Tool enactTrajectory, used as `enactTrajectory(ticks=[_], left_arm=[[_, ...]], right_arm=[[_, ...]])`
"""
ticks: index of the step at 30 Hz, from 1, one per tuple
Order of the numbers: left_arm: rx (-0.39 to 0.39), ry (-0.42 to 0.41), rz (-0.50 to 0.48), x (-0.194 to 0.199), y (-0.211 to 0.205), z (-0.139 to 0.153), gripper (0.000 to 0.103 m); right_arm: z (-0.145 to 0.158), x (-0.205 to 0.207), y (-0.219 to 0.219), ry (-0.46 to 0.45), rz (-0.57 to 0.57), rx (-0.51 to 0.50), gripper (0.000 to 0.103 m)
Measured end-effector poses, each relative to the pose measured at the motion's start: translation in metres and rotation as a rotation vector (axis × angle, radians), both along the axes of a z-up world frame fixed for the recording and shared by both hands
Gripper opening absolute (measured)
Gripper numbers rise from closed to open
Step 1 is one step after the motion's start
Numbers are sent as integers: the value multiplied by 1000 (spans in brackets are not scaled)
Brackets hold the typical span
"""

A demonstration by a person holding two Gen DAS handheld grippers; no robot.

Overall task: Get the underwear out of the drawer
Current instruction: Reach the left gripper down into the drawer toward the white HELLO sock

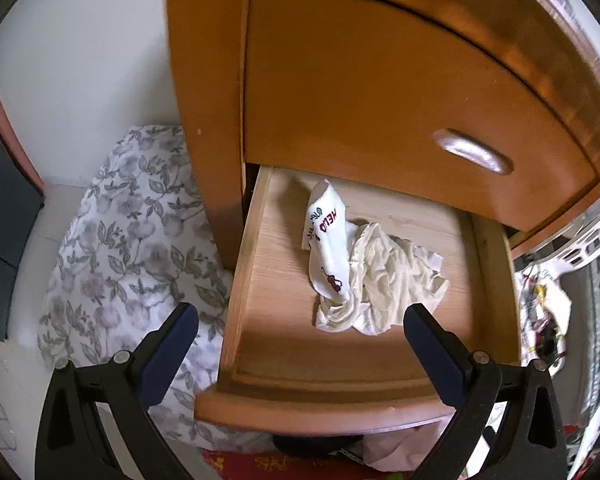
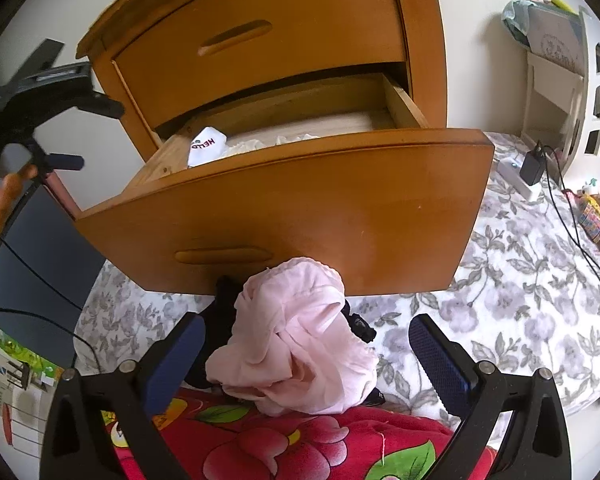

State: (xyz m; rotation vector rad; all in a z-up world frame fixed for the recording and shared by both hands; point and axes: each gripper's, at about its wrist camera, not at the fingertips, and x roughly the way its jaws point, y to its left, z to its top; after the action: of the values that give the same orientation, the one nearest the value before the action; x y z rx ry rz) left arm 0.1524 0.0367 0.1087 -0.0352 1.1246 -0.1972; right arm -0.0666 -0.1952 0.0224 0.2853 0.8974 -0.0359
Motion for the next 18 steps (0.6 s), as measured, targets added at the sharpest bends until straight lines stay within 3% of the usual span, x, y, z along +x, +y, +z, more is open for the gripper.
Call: enactTrajectory(ticks=[4, 14, 18], left_arm=[[58, 26, 3, 12, -8, -10, 102], [67, 9, 6, 46, -30, -12, 102], [88, 61, -27, 57, -45, -24, 97]], right_arm=[[-1, -1, -4, -3, -1, 29, 103], [-3, -1, -6, -10, 5, 70, 103], [-4, 0, -6, -8, 9, 86, 103]])
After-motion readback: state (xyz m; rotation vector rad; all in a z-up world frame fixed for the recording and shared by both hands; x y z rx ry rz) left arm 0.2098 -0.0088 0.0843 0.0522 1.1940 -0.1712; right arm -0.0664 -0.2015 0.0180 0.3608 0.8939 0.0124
